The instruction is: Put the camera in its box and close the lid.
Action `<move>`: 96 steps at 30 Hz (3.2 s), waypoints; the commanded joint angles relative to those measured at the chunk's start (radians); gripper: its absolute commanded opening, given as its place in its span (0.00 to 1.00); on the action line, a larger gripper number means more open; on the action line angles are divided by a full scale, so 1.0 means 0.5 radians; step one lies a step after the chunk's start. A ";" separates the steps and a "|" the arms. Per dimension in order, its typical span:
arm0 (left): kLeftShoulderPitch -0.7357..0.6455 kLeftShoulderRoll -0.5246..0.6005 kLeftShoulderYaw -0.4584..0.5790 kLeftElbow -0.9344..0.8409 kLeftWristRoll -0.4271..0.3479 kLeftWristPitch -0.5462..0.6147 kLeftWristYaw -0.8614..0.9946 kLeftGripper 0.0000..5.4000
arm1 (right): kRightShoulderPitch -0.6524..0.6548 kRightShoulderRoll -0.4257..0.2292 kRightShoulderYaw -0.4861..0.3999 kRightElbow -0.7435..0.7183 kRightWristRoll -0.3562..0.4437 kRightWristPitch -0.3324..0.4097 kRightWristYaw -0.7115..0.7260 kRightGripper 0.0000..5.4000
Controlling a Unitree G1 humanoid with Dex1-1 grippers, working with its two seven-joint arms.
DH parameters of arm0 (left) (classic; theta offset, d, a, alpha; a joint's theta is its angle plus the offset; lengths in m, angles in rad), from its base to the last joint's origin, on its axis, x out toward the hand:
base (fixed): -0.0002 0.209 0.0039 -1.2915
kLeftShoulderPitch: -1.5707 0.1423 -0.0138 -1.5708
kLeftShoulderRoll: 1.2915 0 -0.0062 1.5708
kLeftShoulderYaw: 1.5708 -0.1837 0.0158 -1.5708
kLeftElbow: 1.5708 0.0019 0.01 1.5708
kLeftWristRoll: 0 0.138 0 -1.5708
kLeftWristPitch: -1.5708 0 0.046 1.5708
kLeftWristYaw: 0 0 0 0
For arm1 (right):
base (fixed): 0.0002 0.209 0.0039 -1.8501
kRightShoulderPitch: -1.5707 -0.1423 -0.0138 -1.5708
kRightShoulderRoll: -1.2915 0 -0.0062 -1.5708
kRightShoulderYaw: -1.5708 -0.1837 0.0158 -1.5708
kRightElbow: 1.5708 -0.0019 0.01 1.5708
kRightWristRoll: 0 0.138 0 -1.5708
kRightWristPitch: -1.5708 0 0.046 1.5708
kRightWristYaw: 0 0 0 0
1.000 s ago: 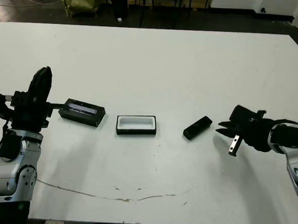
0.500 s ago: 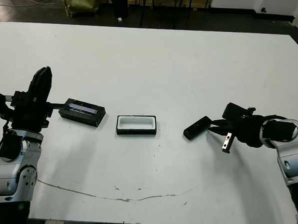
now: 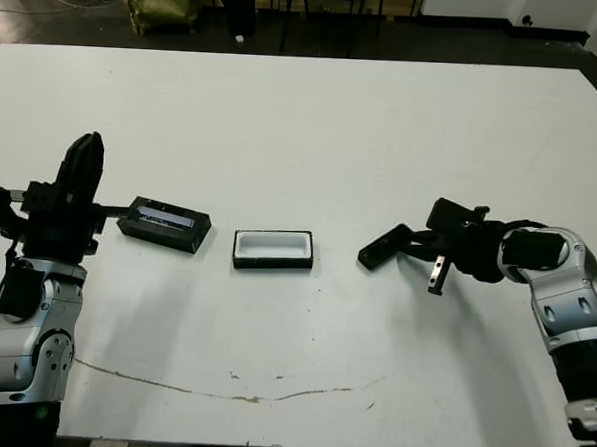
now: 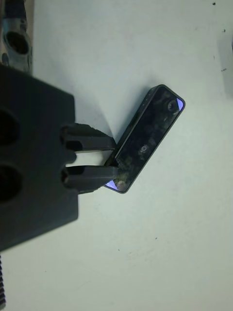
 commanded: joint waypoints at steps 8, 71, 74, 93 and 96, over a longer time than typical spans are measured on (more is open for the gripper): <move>0.031 0.013 -0.015 0.026 0.017 0.011 0.004 0.00 | -0.043 0.043 0.074 -0.114 -0.152 0.205 -0.090 0.00; 0.036 0.018 -0.013 0.018 0.026 0.021 0.017 0.00 | -0.029 0.043 0.018 0.115 -0.129 0.097 -0.100 0.00; 0.037 0.018 -0.015 0.019 0.029 0.021 0.017 0.00 | -0.045 0.069 0.023 0.143 -0.119 0.100 -0.090 0.00; 0.053 0.006 -0.024 -0.002 0.037 0.040 0.045 0.00 | -0.292 0.211 0.228 0.307 -0.336 0.171 -0.109 0.00; 0.056 0.004 -0.023 0.004 0.034 0.028 0.044 0.00 | -0.362 0.260 0.229 0.481 -0.323 0.103 -0.090 0.00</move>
